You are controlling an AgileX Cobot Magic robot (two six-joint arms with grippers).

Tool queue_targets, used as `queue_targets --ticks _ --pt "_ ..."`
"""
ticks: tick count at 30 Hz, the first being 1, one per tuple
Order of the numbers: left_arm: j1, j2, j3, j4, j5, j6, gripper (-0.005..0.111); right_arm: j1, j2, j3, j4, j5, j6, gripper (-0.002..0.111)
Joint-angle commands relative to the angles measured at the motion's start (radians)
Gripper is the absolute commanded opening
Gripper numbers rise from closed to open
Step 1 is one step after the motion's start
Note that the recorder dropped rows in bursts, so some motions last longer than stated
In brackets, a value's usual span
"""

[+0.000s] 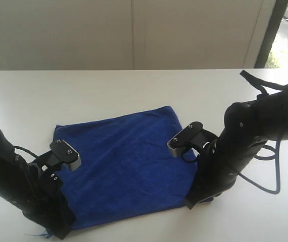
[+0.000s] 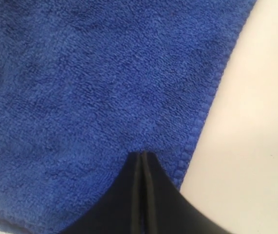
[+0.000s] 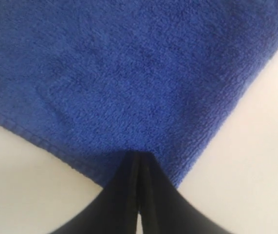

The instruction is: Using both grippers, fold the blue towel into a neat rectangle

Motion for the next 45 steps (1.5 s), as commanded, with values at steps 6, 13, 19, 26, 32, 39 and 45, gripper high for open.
queue_targets --ticks 6,13,19,26,32,39,45 --pt "-0.007 0.000 0.006 0.016 0.042 -0.008 0.000 0.001 0.002 0.020 -0.032 0.023 0.039 0.000" --pt "-0.007 0.000 0.006 0.016 0.063 -0.008 0.000 0.001 0.002 0.020 -0.034 0.058 0.052 0.000" --pt "-0.007 -0.071 -0.013 -0.012 0.072 -0.008 0.000 0.001 -0.077 0.005 -0.034 0.047 0.059 0.000" --pt "-0.005 -0.194 -0.079 -0.012 -0.014 -0.010 0.000 0.001 -0.184 -0.055 -0.034 -0.002 0.059 0.000" --pt "0.027 -0.136 -0.130 -0.010 -0.320 -0.022 0.000 -0.011 -0.120 -0.167 -0.041 -0.126 0.059 0.000" --pt "0.153 0.107 -0.312 -0.005 -0.223 -0.022 0.000 -0.067 0.086 -0.402 -0.038 -0.065 0.059 0.000" --pt "0.164 0.239 -0.405 0.006 -0.228 0.015 0.000 -0.074 0.208 -0.511 -0.040 -0.105 0.055 0.000"
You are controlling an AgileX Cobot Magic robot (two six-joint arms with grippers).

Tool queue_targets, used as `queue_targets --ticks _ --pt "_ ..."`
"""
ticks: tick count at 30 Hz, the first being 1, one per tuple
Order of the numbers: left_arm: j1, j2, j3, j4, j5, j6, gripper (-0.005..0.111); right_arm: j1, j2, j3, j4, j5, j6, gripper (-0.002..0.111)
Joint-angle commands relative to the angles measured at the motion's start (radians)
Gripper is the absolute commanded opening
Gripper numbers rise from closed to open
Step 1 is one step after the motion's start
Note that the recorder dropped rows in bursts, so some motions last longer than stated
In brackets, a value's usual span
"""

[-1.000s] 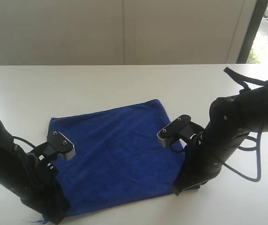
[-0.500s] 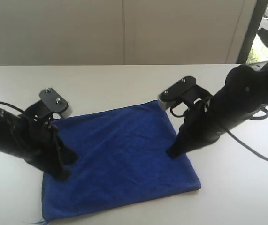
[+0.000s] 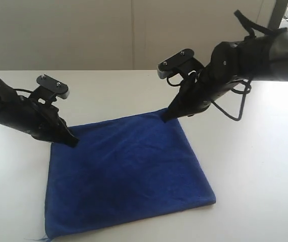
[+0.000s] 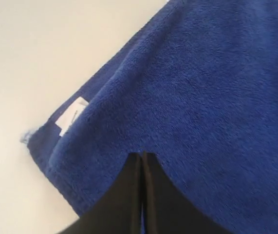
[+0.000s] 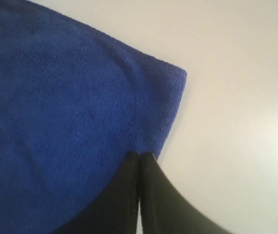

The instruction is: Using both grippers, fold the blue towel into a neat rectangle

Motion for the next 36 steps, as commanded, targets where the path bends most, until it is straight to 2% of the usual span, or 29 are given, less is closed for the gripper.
queue_targets --ticks 1,15,36 --pt "0.003 0.097 -0.062 0.004 0.012 0.026 0.000 -0.010 0.099 -0.095 -0.006 -0.020 -0.001 0.000" --pt "0.003 0.143 -0.067 0.014 -0.020 0.033 0.000 -0.028 0.326 -0.271 -0.007 -0.116 -0.024 0.000" --pt "0.003 0.143 -0.067 0.023 -0.018 0.055 0.000 -0.064 0.361 -0.278 -0.026 -0.160 -0.024 0.000"
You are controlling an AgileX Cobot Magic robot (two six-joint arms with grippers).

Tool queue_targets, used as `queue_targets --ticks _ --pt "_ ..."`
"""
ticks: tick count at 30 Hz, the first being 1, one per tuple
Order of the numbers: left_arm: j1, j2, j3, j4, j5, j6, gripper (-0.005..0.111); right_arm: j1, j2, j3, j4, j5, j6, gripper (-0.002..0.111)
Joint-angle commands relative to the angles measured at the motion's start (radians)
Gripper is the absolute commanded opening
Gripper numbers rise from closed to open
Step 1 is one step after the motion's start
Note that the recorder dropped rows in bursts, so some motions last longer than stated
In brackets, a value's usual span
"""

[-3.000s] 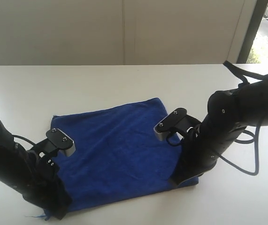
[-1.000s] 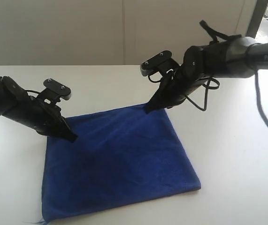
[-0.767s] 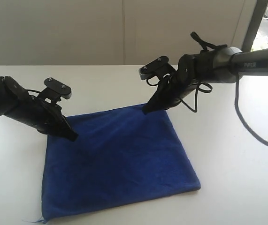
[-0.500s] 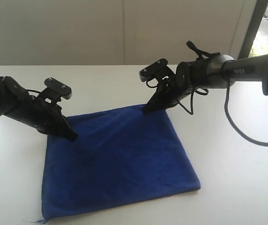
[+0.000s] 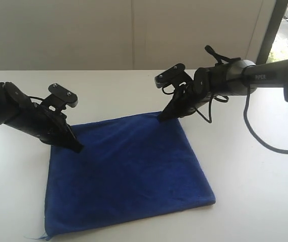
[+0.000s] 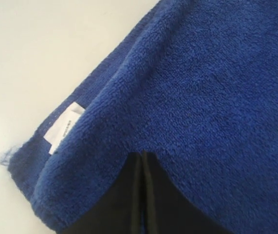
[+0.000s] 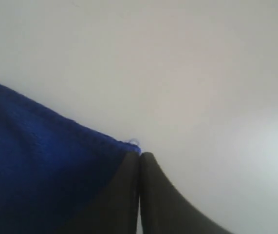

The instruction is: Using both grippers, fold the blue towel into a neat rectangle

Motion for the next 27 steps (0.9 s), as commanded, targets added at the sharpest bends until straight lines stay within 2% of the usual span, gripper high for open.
queue_targets --ticks 1,9,20,24,27 --pt "0.003 0.012 0.003 0.005 0.009 0.007 0.000 -0.005 -0.001 -0.007 -0.007 -0.011 -0.007 0.000" --pt "0.003 0.010 0.001 0.005 -0.005 0.005 0.000 -0.005 -0.001 -0.007 -0.007 -0.011 -0.007 0.000" --pt "0.003 -0.121 0.001 0.005 -0.055 0.005 0.000 -0.001 -0.102 -0.008 -0.007 -0.024 -0.020 0.000" --pt "0.003 -0.094 0.001 0.005 -0.060 0.005 0.000 -0.001 -0.144 -0.008 0.006 0.120 -0.031 0.000" --pt "0.003 -0.058 0.001 0.005 -0.079 -0.004 0.000 -0.001 -0.146 -0.005 0.111 0.272 -0.136 0.000"
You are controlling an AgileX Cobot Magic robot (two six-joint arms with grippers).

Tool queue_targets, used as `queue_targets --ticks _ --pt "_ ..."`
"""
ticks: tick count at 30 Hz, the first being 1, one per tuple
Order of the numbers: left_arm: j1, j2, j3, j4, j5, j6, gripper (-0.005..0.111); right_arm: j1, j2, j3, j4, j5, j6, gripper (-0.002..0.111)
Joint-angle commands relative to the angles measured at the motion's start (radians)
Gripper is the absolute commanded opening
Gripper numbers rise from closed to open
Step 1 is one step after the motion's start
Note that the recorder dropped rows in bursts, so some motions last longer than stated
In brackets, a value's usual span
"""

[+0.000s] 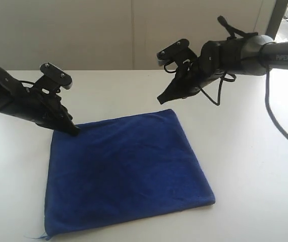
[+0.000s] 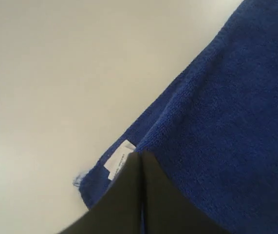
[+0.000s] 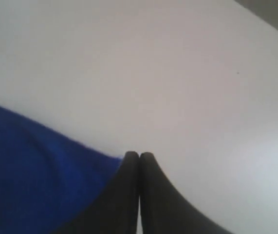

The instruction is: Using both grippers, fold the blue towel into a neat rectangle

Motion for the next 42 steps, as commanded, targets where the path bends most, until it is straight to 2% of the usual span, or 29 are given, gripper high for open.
queue_targets --ticks 1,3,6,25,42 --pt "0.003 0.045 0.001 -0.005 -0.010 -0.013 0.000 -0.001 -0.008 0.003 0.143 0.222 -0.159 0.000" --pt "0.003 0.056 0.001 -0.005 -0.010 -0.019 0.000 -0.001 0.001 0.016 0.253 0.278 -0.264 0.000" --pt "0.003 0.071 0.001 -0.005 -0.020 -0.019 0.000 -0.001 0.012 0.035 0.319 0.277 -0.305 0.000" --pt "0.003 0.121 0.001 0.002 -0.080 -0.019 0.000 -0.001 0.041 0.071 0.288 0.295 -0.323 0.000" --pt "0.003 0.094 0.001 0.010 -0.040 -0.021 0.000 -0.001 0.034 0.069 0.262 0.287 -0.317 0.000"
